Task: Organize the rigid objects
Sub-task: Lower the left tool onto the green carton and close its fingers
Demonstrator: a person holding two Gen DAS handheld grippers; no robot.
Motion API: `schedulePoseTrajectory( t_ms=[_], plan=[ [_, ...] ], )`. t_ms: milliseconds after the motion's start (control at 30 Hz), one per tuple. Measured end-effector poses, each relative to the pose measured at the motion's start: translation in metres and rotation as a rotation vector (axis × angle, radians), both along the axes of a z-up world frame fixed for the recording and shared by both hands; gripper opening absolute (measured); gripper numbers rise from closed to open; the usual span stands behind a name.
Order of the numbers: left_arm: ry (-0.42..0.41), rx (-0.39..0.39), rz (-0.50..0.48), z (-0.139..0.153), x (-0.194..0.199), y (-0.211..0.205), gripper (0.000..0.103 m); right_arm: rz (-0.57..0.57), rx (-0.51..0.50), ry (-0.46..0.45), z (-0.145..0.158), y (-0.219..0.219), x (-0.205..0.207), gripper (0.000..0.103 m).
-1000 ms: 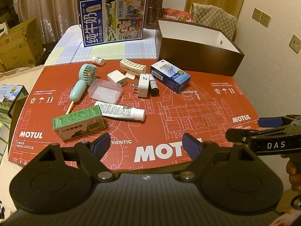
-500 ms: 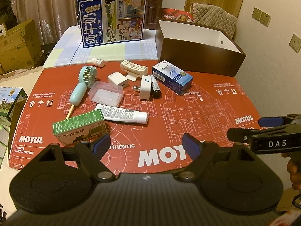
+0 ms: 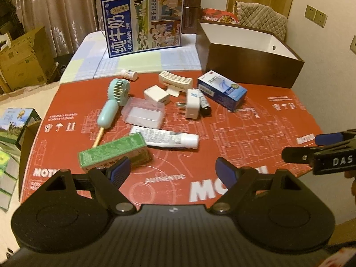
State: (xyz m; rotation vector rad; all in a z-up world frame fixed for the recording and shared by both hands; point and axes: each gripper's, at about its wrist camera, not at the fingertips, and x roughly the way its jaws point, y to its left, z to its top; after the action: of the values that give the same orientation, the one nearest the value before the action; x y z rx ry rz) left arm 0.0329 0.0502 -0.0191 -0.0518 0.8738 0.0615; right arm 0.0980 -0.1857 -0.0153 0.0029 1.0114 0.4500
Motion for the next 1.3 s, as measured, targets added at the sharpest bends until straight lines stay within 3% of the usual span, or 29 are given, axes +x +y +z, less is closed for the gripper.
schedulePoseTrajectory(
  t_ms=[367, 700, 933, 1300],
  plan=[
    [0.004, 0.103, -0.070, -0.029, 0.017, 0.055, 0.081, 0.065, 0.037, -0.005, -0.017, 0.028, 0.011, 0.101],
    [0.043, 0.177, -0.198, -0.060, 0.043, 0.085, 0.081, 0.035, 0.016, 0.043, -0.037, 0.042, 0.020, 0.101],
    [0.108, 0.191, -0.255, -0.080, 0.056, 0.094, 0.067, -0.021, 0.005, 0.072, -0.045, 0.041, 0.022, 0.101],
    [0.138, 0.135, -0.343, -0.077, 0.056, 0.089, 0.036, -0.073, -0.002, 0.111, -0.053, 0.042, 0.022, 0.101]
  ],
)
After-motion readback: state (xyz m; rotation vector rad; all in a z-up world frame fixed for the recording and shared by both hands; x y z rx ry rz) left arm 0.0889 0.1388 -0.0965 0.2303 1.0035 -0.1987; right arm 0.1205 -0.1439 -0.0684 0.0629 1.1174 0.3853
